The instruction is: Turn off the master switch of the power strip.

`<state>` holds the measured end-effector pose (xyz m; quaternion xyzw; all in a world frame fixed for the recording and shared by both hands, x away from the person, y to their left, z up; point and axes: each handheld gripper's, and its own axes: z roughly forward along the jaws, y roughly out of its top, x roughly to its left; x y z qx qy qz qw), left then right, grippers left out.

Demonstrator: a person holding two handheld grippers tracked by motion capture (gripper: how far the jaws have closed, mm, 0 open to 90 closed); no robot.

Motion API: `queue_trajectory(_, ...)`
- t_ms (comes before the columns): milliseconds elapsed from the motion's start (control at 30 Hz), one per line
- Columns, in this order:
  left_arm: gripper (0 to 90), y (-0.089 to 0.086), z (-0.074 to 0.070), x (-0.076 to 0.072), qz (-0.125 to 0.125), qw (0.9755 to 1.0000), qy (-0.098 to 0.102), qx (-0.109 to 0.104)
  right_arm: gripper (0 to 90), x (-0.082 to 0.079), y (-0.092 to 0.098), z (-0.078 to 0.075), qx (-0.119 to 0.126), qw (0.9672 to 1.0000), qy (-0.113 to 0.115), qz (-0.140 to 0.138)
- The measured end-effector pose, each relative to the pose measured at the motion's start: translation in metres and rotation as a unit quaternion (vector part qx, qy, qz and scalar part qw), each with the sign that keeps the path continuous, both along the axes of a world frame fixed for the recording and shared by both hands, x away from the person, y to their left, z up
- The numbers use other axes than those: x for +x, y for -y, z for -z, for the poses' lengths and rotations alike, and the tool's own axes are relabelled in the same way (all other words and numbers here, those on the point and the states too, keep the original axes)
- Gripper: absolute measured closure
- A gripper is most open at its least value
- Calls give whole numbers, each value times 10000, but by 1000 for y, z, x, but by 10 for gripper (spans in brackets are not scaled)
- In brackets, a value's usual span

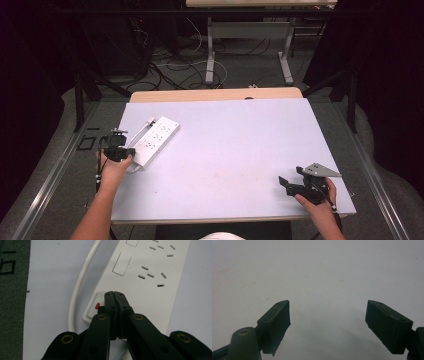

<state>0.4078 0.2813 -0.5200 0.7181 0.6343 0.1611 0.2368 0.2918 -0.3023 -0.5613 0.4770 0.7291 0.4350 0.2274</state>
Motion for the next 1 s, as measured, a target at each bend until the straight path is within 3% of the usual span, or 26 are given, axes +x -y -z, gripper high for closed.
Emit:
queue_trajectory(233,900,-5,0,0,-26,9998,-71,-156,192,0,1,0,-23,10000,17,-51)
queue_trajectory(300,900,-5,1,1,-77,9997,-1,-211,192,0,1,0,-6,10000,4,-33)
queue_trajectory(367,900,-7,0,1,-84,9993,-99,-349,192,0,2,0,-5,10000,20,-26)
queue_trajectory(467,900,-8,1,0,-137,9987,28,-498,192,0,2,-1,3,10000,35,-19)
queue_trajectory(633,900,-9,0,1,-116,9987,59,-498,191,1,1,0,-13,10000,28,-14)
queue_trajectory(667,900,-10,-2,0,-103,9986,-66,-517,191,1,1,0,-14,10000,25,-17)
queue_trajectory(1000,899,-15,-2,0,-245,9984,27,-510,189,1,2,0,17,10000,17,-2)
